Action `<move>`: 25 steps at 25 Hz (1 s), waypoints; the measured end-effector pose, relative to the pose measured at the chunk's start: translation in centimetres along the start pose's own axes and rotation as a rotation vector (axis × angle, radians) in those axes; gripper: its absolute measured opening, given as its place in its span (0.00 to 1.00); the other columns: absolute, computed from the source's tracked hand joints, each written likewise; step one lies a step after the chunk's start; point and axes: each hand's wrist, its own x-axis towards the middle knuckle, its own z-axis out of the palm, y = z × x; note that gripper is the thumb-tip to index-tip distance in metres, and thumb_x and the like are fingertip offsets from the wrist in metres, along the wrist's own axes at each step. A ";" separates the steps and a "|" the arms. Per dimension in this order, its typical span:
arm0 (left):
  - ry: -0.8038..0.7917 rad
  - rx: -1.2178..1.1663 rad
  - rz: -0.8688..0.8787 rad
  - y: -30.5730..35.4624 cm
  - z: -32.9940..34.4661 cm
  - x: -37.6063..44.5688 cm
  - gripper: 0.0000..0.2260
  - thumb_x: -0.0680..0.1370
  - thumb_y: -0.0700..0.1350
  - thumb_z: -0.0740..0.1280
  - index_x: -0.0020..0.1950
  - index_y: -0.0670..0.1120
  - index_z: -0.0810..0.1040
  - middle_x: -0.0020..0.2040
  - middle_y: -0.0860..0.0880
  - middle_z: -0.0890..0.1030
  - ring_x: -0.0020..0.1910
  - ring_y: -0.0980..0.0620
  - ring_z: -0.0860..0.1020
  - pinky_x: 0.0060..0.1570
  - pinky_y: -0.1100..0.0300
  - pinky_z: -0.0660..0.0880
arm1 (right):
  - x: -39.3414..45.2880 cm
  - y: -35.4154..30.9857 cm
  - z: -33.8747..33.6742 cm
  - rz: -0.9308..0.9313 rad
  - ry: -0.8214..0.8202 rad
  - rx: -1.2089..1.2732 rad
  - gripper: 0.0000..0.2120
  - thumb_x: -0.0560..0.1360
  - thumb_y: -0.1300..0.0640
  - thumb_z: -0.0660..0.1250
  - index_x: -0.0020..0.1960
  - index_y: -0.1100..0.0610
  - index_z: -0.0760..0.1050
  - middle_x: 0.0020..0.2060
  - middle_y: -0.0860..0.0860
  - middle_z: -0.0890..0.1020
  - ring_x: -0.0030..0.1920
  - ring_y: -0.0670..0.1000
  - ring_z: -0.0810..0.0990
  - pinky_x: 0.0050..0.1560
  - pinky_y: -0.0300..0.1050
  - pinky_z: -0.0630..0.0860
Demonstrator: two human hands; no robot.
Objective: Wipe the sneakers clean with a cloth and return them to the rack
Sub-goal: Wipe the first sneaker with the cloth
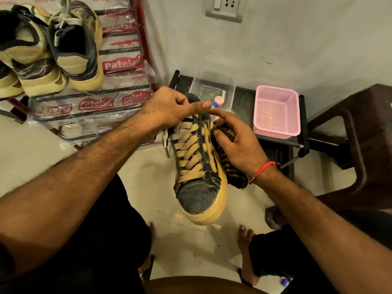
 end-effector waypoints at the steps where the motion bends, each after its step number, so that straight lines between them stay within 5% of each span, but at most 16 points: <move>1: 0.039 0.036 0.051 0.0 0.2 0.1 0.22 0.71 0.63 0.74 0.30 0.47 0.73 0.24 0.54 0.72 0.22 0.60 0.69 0.31 0.61 0.73 | 0.0 -0.2 -0.2 -0.025 -0.023 -0.027 0.21 0.80 0.57 0.65 0.73 0.48 0.71 0.62 0.52 0.76 0.64 0.49 0.75 0.69 0.55 0.73; 6: 0.179 0.202 0.231 -0.5 1.6 0.2 0.23 0.72 0.64 0.71 0.30 0.47 0.74 0.26 0.52 0.73 0.23 0.59 0.71 0.30 0.70 0.67 | -0.3 -1.8 -0.2 0.012 -0.094 -0.225 0.42 0.67 0.27 0.64 0.76 0.45 0.65 0.63 0.49 0.73 0.62 0.47 0.74 0.64 0.49 0.76; 10: 0.203 0.212 0.253 -0.7 2.8 0.2 0.26 0.74 0.65 0.68 0.33 0.42 0.77 0.26 0.50 0.73 0.25 0.58 0.70 0.29 0.71 0.66 | -0.3 -1.8 0.2 -0.006 -0.058 -0.479 0.44 0.67 0.22 0.58 0.77 0.41 0.60 0.58 0.49 0.74 0.56 0.48 0.76 0.56 0.48 0.78; 15: 0.176 0.195 0.372 -0.8 3.7 -0.1 0.28 0.76 0.69 0.63 0.35 0.44 0.81 0.28 0.50 0.78 0.27 0.56 0.74 0.28 0.71 0.68 | -0.1 -0.4 -0.1 -0.126 -0.026 -0.431 0.28 0.74 0.33 0.59 0.68 0.46 0.72 0.54 0.48 0.81 0.53 0.48 0.79 0.54 0.53 0.80; 18: 0.040 0.274 0.591 -1.3 2.3 0.2 0.27 0.76 0.71 0.62 0.49 0.48 0.83 0.43 0.54 0.82 0.42 0.60 0.80 0.41 0.71 0.74 | 0.3 0.2 -1.5 -0.179 0.002 -0.367 0.22 0.76 0.42 0.62 0.66 0.51 0.74 0.53 0.50 0.82 0.51 0.49 0.79 0.54 0.51 0.80; 21: -0.072 0.477 0.721 -2.3 1.2 0.7 0.32 0.72 0.74 0.64 0.67 0.56 0.77 0.69 0.50 0.72 0.68 0.53 0.67 0.63 0.54 0.72 | 1.5 0.2 -4.3 -0.245 -0.021 -0.372 0.17 0.78 0.52 0.65 0.66 0.53 0.75 0.55 0.50 0.82 0.53 0.48 0.79 0.56 0.48 0.79; 25: -0.016 0.724 0.807 -2.0 1.3 0.3 0.36 0.67 0.79 0.63 0.67 0.59 0.75 0.82 0.45 0.54 0.77 0.36 0.52 0.71 0.30 0.60 | 2.2 0.4 -7.1 -0.322 -0.164 -0.365 0.17 0.79 0.56 0.67 0.68 0.52 0.75 0.57 0.47 0.83 0.56 0.44 0.81 0.59 0.42 0.77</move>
